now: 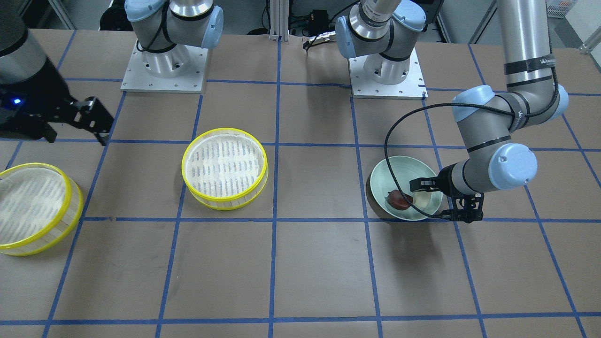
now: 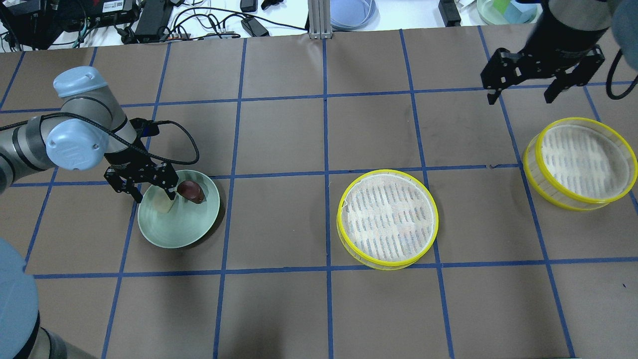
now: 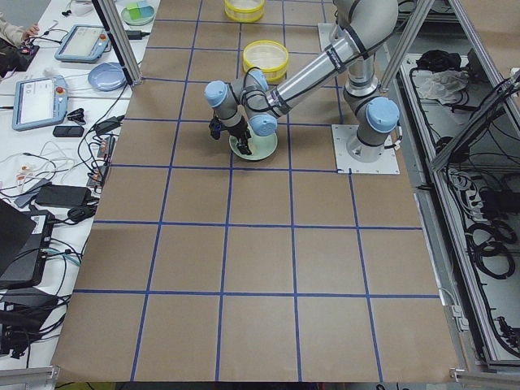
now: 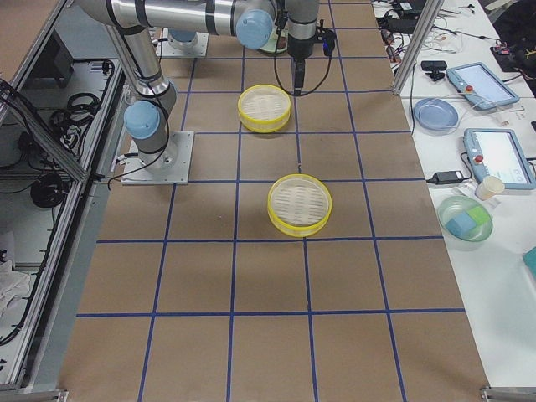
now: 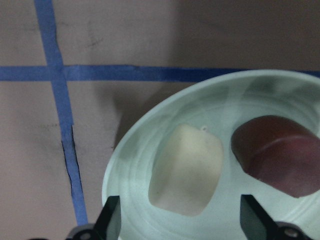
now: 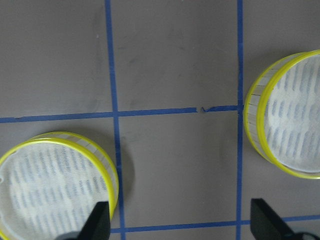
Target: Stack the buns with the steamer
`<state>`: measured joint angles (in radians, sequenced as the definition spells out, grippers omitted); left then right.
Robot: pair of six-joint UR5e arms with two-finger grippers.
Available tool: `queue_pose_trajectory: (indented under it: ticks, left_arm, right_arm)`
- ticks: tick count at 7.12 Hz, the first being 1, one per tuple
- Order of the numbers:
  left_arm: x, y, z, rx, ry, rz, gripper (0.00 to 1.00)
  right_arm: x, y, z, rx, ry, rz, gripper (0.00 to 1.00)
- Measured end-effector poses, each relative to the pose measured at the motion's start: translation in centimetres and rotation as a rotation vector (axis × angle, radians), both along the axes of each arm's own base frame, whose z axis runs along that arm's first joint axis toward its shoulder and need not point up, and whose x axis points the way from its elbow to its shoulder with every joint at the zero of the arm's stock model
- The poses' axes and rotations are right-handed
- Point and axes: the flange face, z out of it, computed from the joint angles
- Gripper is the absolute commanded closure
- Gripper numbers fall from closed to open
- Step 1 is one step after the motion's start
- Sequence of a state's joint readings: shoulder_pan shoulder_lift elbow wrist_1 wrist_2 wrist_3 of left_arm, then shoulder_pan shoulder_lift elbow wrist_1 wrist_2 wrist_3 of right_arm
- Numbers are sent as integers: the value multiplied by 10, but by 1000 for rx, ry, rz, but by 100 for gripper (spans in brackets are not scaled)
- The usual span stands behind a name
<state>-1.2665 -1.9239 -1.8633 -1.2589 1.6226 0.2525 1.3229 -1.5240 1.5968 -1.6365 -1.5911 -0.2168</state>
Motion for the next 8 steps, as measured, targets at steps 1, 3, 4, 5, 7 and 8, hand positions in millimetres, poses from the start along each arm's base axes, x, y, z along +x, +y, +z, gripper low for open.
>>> queue_pose_trajectory:
  ticks: [1,3,4,5,7,8]
  left_arm:
    - [0,-1,-2,0,4,0,31]
    - [0,-3,-3,-6,6,1,80]
    - [1,-4,-3,-10,6,0,92]
    - [1,-6,-2,-17,5,-2,96]
    - [0,-8,6,-37,-2,-8,100]
    - [-4,-12,26,-71,-13,-16,100]
  right_arm:
    - [-65,-5,-22,24,-12,28,1]
    - [-201,-18,-80,7,-8,108,1]
    - [-258,-22,-115,-14,7,150,1]
    - [-303,-23,-154,-21,12,199,5]
    - [-339,-23,-214,0,-18,241,32]
    - [-344,-23,-230,10,-31,242,68]
